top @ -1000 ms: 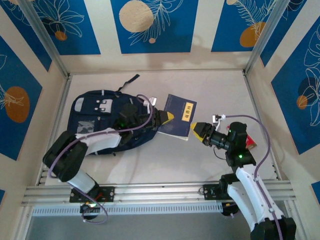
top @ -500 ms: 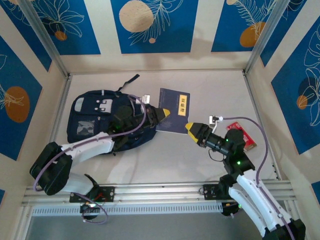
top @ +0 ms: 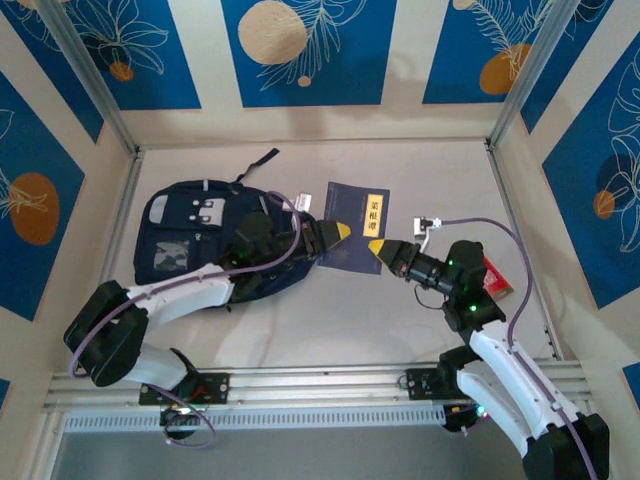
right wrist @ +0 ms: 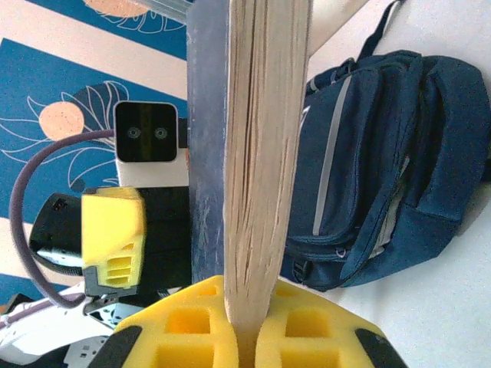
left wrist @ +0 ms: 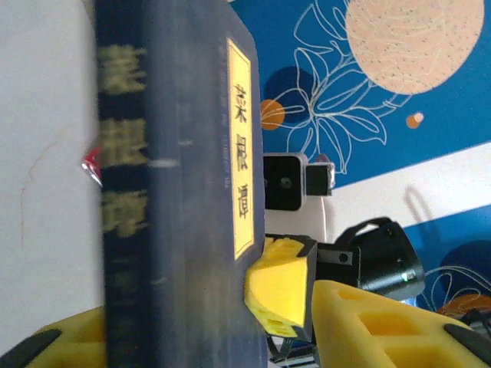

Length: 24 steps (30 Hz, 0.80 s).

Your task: Pack the student bag

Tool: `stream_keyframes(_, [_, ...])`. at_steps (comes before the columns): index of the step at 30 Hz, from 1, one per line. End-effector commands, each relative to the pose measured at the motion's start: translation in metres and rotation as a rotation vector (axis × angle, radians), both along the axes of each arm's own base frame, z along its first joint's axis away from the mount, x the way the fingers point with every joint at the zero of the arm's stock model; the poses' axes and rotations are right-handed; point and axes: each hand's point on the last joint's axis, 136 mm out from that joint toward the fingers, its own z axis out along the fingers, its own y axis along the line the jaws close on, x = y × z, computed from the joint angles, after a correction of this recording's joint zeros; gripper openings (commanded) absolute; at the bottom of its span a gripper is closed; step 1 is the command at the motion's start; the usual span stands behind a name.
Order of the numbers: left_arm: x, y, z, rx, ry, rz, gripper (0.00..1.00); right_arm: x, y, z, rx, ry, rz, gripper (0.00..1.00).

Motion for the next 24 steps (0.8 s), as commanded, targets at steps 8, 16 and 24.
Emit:
stream_keyframes(8, [-0.030, 0.018, 0.045, -0.004, -0.186, -0.198, 0.59, -0.029, -0.002, 0.012, -0.045, -0.042, 0.154, 0.00])
stream_keyframes(16, [-0.028, 0.023, 0.025, 0.025, -0.166, -0.252, 0.56, -0.043, 0.006, 0.012, -0.037, -0.044, 0.269, 0.00])
stream_keyframes(24, [-0.027, 0.021, 0.021, -0.011, -0.170, -0.260, 0.00, -0.044, 0.006, 0.014, -0.044, -0.037, 0.281, 0.00])
